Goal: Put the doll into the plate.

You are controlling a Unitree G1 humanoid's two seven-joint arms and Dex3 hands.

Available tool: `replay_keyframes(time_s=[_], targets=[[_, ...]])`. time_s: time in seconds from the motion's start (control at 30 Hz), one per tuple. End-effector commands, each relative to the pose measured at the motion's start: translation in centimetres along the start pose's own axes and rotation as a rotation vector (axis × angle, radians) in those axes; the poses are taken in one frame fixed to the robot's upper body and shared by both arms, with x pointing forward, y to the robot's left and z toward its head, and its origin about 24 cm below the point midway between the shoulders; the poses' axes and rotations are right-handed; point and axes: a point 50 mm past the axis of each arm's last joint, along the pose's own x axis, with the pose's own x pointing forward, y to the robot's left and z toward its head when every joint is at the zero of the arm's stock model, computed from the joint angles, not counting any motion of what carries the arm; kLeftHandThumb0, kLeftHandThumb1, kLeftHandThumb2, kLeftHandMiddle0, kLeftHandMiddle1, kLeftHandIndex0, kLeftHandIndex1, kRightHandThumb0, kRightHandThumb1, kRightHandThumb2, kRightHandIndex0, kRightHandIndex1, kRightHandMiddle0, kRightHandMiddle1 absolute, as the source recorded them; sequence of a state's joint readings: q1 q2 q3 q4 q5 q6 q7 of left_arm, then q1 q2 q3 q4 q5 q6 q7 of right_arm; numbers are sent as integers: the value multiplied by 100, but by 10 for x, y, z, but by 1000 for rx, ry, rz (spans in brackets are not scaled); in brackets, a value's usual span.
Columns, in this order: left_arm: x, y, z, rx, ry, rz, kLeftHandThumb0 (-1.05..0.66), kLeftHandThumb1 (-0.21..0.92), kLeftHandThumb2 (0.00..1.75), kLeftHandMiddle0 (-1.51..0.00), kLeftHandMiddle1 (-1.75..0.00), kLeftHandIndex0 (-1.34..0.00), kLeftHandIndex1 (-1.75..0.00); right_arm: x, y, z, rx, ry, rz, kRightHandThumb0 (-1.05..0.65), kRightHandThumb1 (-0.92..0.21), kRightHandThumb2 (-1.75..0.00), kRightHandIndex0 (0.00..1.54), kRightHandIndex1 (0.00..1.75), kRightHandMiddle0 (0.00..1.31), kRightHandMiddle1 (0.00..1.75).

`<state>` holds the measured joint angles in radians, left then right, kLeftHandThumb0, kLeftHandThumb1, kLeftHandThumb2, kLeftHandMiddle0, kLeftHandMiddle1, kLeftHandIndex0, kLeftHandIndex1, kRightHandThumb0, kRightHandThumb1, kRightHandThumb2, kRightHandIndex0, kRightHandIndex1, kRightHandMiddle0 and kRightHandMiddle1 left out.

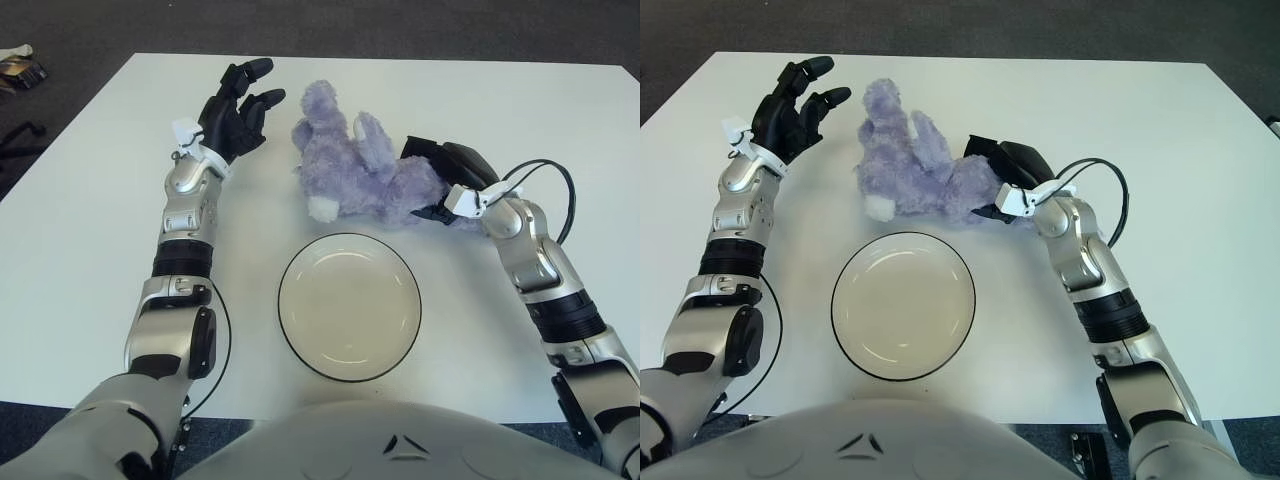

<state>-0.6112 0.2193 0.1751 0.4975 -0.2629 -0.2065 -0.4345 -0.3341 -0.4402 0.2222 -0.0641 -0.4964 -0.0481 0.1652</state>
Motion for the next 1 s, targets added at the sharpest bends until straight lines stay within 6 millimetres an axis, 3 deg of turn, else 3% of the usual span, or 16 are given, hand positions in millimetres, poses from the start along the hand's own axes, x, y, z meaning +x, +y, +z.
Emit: replay_keyframes(time_s=[0.0, 0.5, 0.97], targets=[[7, 3, 7, 27, -23, 21, -62, 77, 67, -21, -75, 0, -103, -2, -6, 7, 7, -80, -144, 53, -15, -152, 74, 175, 100, 175], [11, 6, 1, 56, 7, 52, -64, 85, 60, -20, -67, 0, -95, -2, -10, 13, -19, -335, -420, 51, -20, -146, 70, 175, 92, 175], [16, 6, 0, 60, 13, 62, -61, 90, 58, -18, -63, 0, -87, -8, -14, 26, -51, -425, -475, 49, -24, -141, 67, 175, 87, 175]])
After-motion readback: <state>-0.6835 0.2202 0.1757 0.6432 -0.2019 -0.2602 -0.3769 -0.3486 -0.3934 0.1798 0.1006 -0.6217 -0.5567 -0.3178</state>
